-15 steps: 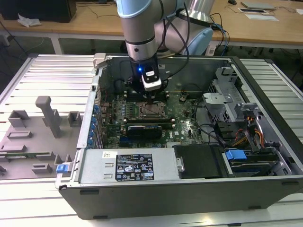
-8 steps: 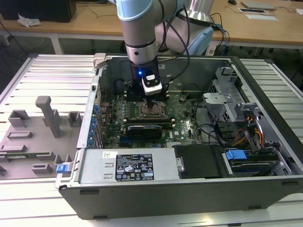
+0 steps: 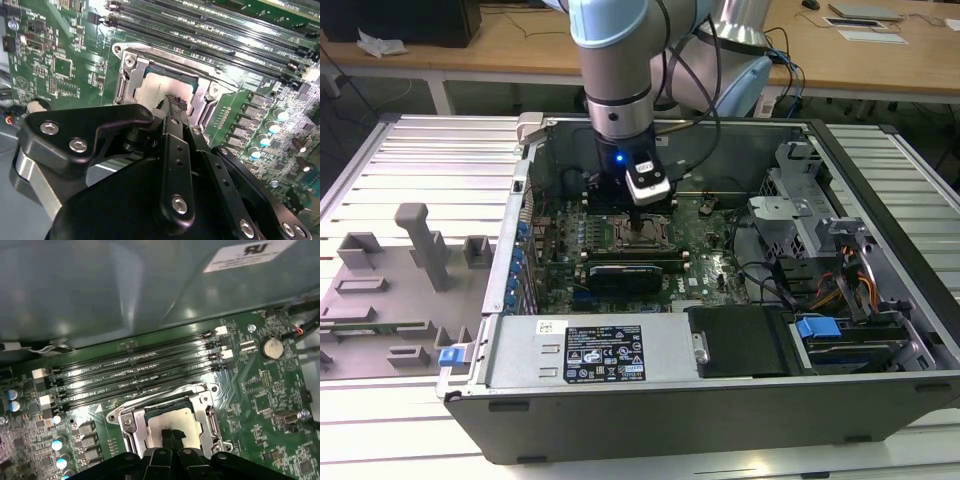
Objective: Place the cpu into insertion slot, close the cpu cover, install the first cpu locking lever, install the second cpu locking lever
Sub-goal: 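Install the first cpu locking lever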
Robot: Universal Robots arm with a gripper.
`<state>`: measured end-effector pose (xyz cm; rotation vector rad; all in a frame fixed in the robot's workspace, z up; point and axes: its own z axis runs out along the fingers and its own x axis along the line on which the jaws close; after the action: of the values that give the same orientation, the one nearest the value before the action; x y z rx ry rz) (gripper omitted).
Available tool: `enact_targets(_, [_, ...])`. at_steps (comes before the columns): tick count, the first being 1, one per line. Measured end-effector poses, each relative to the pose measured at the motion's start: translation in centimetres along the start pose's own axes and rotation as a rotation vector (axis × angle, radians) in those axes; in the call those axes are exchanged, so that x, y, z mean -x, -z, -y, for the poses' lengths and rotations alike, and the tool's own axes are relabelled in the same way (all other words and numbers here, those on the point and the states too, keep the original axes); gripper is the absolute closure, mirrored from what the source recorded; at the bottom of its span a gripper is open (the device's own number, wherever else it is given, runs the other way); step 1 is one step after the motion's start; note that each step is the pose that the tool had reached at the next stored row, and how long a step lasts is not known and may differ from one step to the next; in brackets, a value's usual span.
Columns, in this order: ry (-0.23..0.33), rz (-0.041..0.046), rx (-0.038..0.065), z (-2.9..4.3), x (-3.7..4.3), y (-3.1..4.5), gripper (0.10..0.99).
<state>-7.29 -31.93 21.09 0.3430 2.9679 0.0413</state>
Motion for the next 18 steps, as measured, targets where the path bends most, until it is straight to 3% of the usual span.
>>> enact_targets(6, [0.034, -0.0208, 0.0, 0.01, 0.69, -0.11, 0.98])
enact_targets(12, [0.065, -0.0415, 0.0, -0.13, 1.88, -0.29, 0.98])
enact_targets(14, [0.07, -0.043, 0.0, -0.14, 1.91, -0.16, 0.98])
enact_targets(18, [0.07, -0.043, 0.0, -0.19, 2.07, 0.92, 0.98])
